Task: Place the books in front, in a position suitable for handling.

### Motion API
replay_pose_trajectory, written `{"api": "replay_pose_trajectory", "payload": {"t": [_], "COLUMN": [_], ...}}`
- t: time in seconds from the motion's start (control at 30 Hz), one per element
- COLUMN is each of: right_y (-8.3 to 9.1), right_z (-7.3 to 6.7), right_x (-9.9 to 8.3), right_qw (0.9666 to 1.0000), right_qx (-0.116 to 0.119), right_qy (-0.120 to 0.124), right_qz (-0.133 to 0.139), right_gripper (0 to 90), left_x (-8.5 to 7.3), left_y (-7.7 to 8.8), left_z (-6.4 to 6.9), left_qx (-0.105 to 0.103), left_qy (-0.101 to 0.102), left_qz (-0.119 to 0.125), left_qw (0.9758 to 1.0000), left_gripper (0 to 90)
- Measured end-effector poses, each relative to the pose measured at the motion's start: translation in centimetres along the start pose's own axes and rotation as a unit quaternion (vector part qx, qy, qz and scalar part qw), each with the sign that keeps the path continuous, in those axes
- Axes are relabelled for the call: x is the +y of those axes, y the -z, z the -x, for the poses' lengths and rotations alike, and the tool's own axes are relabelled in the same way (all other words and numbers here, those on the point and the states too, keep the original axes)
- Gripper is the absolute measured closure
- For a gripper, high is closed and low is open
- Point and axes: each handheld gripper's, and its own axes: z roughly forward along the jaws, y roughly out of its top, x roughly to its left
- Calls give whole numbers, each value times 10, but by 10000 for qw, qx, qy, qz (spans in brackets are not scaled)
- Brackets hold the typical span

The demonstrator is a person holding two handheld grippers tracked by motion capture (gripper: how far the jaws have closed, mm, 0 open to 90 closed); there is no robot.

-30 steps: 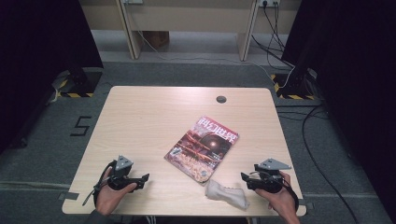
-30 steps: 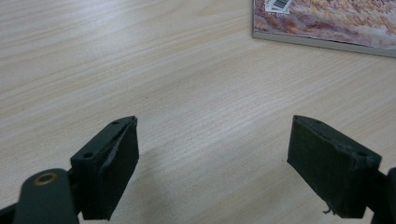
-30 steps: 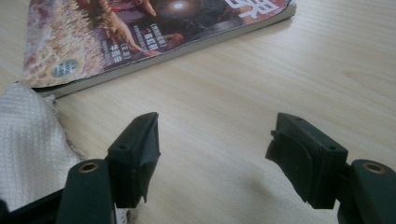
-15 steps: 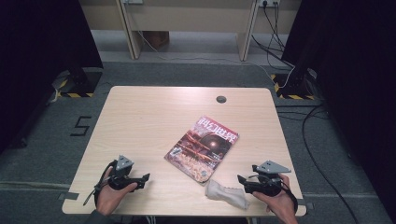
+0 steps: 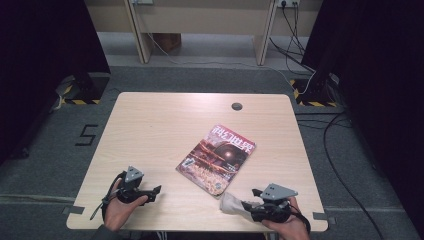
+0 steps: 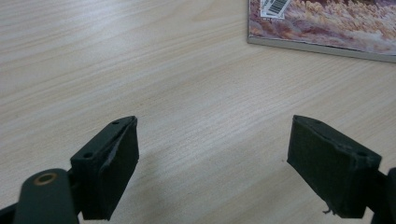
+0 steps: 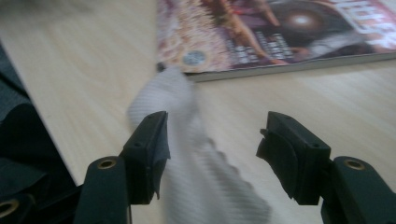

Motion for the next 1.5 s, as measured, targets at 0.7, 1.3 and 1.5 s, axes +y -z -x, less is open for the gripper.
{"api": "replay_pose_trajectory", "payload": {"t": [0.7, 1.3, 1.5], "right_y": [-22, -10, -12], "right_z": [-23, 59, 97], "right_x": [-6, -10, -8], "right_qw": [9951, 9883, 9800], "right_qx": [139, -1265, -1785], "right_qy": [700, -22, -314], "right_qz": [-687, -852, -826], "right_gripper": [634, 740, 743], "left_x": [16, 44, 50], "left_y": [-15, -46, -55], "left_z": [8, 33, 35], "left_qx": [-64, -187, -196], "left_qy": [-14, -203, -200], "left_qz": [118, 136, 114], "left_qw": [9999, 9995, 9995], "left_gripper": [159, 164, 168]}}
